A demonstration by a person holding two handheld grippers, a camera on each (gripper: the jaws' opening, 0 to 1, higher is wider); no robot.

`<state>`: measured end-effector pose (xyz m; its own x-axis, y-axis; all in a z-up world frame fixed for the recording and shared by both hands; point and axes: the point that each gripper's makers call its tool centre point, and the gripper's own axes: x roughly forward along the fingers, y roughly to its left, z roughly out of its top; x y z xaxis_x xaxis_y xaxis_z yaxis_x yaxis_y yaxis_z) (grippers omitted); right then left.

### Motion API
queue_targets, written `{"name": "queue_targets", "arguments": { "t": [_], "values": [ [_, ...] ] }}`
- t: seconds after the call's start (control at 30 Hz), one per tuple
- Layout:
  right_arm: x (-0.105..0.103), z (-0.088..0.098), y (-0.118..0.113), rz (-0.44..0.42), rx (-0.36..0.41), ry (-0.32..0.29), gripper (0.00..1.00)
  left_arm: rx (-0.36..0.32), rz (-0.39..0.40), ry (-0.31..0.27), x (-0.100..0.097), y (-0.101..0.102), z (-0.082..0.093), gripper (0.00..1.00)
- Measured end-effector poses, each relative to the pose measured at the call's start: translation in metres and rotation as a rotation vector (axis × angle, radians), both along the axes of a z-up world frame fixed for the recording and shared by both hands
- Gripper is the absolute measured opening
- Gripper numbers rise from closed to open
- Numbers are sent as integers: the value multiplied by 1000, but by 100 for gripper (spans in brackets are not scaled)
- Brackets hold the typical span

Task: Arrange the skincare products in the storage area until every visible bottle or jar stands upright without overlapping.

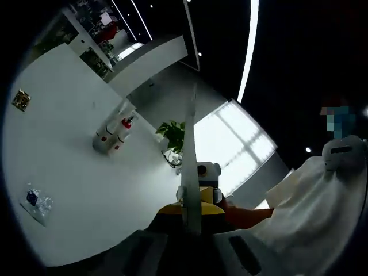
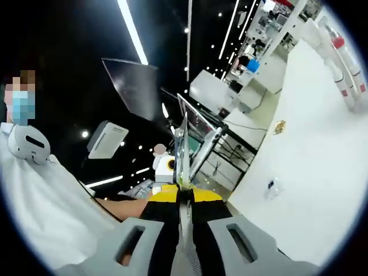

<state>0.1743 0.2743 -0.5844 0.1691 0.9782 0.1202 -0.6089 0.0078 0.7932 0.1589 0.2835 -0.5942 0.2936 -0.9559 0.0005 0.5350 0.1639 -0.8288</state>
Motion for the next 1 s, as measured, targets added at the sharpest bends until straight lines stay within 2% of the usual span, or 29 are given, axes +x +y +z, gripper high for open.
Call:
{"name": "queue_targets", "arguments": {
  "t": [0.1,0.17,0.2,0.27,0.3,0.43,0.5,0.7,0.83,0.9,1.0],
  "values": [
    [-5,6,-2,19,6,-2,2,-22,-8,8,-1,-1,3,3],
    [-11,-2,-4,56,-58,-35,0,-45,-16,35,0,3,3,4],
    [-10,-1,-5,49,-55,-32,0,-65,-11,50,2,5,4,4],
    [-8,-1,-12,44,-44,-6,0,-111,48,78,13,12,9,4],
    [-8,1,-14,41,-34,-3,0,-133,40,87,13,13,12,4],
    [-12,1,-18,55,-34,6,0,-96,14,49,5,7,11,3],
    [-10,8,-20,35,36,61,0,-102,18,47,5,7,12,3],
    [1,20,-33,-56,170,129,0,-140,5,55,2,8,18,3],
    [-1,20,-33,-50,168,137,0,-131,6,64,2,9,16,3],
    [1,22,-32,-59,202,159,0,-144,10,76,4,9,17,4],
    [5,18,-33,-76,200,171,0,-140,10,107,4,8,11,5]
  ]
}}
